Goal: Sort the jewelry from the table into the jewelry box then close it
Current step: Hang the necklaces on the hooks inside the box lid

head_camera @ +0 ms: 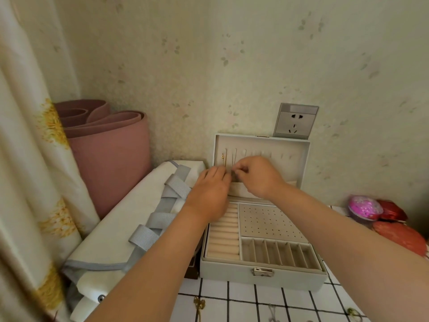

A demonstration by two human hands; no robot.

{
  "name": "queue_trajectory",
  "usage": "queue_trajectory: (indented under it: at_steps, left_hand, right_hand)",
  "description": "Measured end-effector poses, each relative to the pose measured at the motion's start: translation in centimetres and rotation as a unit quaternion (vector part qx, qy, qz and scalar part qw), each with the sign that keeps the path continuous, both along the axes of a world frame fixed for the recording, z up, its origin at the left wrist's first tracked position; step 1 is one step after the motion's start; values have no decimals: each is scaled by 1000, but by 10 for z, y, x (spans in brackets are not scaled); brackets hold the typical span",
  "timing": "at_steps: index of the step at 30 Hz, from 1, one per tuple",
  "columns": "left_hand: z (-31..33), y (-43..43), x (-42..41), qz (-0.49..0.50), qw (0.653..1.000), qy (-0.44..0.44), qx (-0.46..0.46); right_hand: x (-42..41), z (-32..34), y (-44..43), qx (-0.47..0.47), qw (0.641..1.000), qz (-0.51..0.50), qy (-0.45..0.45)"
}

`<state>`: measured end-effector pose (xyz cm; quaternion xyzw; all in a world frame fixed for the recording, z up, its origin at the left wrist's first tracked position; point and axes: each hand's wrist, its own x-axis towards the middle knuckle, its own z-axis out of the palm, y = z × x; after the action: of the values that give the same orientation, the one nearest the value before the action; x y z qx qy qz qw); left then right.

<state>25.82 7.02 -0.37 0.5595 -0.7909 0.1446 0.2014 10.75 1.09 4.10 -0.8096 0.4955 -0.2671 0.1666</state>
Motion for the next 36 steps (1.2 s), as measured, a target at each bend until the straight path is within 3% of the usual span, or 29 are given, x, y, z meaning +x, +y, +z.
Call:
queue_trajectory:
  at_steps: [5, 9, 19, 27, 36]
  left_hand:
    - [6, -1, -2, 11, 1000, 1, 16]
    - [7, 0, -2, 15, 999, 10, 32]
    - [20, 26, -4, -7, 995, 47, 92]
    - [40, 91, -19, -41, 990, 118, 58]
    - [18, 183, -18, -36, 971, 141, 190]
  right_hand:
    - [0, -4, 7, -15, 999, -13, 45]
    - [0, -7, 16, 6, 988, 9, 153]
    - [-22, 6, 40, 19, 999, 17, 30]
    - [-47, 17, 105, 64, 996, 67, -11]
    - [-57, -11, 193, 160, 970, 158, 87]
